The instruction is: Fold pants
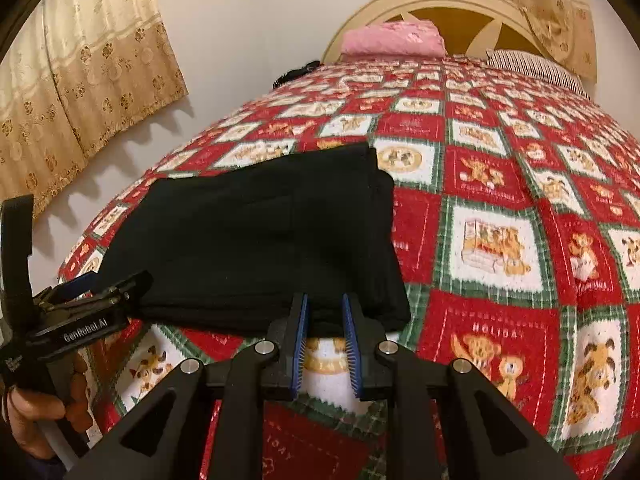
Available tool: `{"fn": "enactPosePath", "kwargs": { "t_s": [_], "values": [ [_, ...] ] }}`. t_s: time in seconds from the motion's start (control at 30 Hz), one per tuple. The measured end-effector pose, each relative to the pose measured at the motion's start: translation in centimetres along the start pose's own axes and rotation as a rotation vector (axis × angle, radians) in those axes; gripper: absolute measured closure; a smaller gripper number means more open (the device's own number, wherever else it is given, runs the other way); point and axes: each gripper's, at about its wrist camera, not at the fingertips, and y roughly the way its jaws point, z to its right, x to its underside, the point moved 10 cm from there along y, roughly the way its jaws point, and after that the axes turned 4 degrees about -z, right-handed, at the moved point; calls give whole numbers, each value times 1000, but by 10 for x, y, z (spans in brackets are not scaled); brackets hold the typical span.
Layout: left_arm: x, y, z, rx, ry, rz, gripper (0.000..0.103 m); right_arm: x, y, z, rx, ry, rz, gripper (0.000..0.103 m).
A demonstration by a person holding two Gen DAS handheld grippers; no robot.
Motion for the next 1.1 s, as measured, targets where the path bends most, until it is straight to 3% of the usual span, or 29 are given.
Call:
{"fn": "enactPosePath", "kwargs": {
  "t_s": [0.17, 0.27, 0.33, 0.4, 0.47, 0.8, 1.0, 1.1],
  "values": [
    [10, -10, 2, -38, 55, 15, 0, 28, -18, 1, -72, 125, 30, 84],
    [23, -15, 0, -20, 52, -3, 0, 42, -30, -4, -77, 153, 40, 83],
    [33, -18, 0, -20, 54, -19, 0, 50, -37, -10, -76, 157, 40, 74],
    [42, -24, 0, -20, 64, -15, 0, 55, -45, -16, -67, 153, 51, 56],
    [49, -33, 0, -16, 72, -8, 0, 61, -52, -22, -46, 145, 63, 44],
    [60, -84, -5, 10, 60, 102, 0, 77, -81, -41, 62, 55, 111, 43],
    [54, -117, -1, 33, 73, 203, 0, 60, -127, -51, 131, 0, 260, 42],
    [48, -132, 3, 32, 84, 247, 0, 51, -157, -51, 161, 0, 348, 32]
  ]
}}
